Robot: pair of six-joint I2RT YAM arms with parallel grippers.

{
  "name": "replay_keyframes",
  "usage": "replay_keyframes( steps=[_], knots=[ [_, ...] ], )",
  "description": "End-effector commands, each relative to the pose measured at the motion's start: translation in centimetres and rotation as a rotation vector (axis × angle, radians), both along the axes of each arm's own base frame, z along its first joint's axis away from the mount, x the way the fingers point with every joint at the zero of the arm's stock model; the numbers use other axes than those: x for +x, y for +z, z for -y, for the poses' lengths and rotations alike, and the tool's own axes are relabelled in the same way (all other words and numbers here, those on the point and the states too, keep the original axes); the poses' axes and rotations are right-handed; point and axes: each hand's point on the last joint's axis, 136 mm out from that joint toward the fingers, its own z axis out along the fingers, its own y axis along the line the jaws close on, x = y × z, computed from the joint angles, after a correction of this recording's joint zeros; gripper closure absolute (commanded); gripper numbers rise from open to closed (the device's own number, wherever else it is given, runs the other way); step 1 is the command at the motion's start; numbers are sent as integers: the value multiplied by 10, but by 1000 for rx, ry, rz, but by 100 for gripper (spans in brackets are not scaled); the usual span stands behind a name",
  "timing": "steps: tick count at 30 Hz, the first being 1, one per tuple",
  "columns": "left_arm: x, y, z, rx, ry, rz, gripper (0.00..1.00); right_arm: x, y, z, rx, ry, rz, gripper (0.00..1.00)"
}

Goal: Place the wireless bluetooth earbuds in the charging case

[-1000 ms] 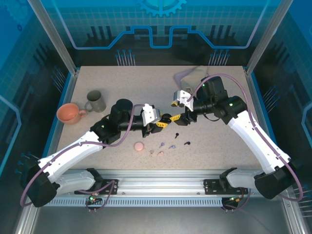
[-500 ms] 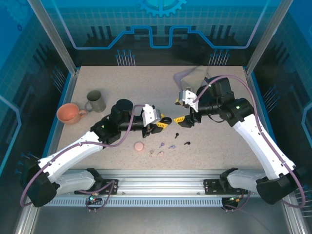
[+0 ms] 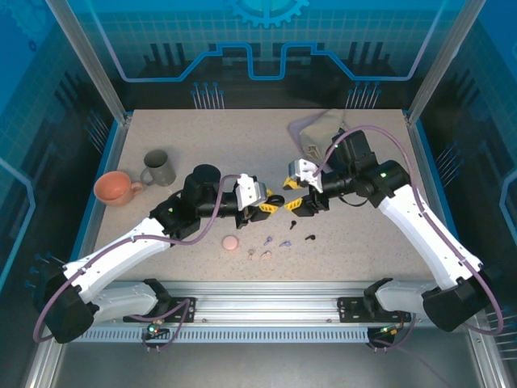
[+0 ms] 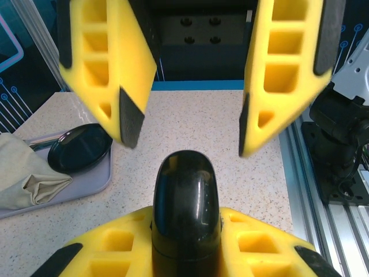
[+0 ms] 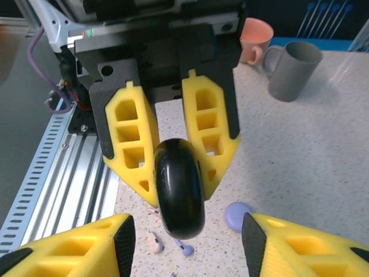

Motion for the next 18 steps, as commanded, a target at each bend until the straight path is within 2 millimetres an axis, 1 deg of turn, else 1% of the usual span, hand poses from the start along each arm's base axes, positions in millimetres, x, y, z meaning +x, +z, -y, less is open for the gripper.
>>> replay_keyframes(
  steps=[1, 3, 7, 9, 12, 16, 18],
  knots=[
    [-7, 16, 4, -8, -46, 48, 100, -12, 7, -6, 8, 54, 2, 44],
    [-7, 18, 4, -8, -51, 54, 100, -11, 6, -8, 4, 60, -4, 45],
    [-6, 18, 5, -4, -54, 59, 100, -12, 3, -13, -9, 78, -23, 51],
    [-7, 18, 5, -3, -56, 61, 100, -11, 2, -15, -12, 83, -28, 52],
    [-7, 19, 5, -4, -57, 63, 100, -12, 2, -18, -11, 88, -28, 58],
    [-7, 17, 5, 0, -58, 59, 100, -11, 4, -18, -8, 88, -27, 71],
    [-6, 17, 5, 2, -56, 55, 100, -11, 5, -17, -9, 82, -21, 75]
  ],
)
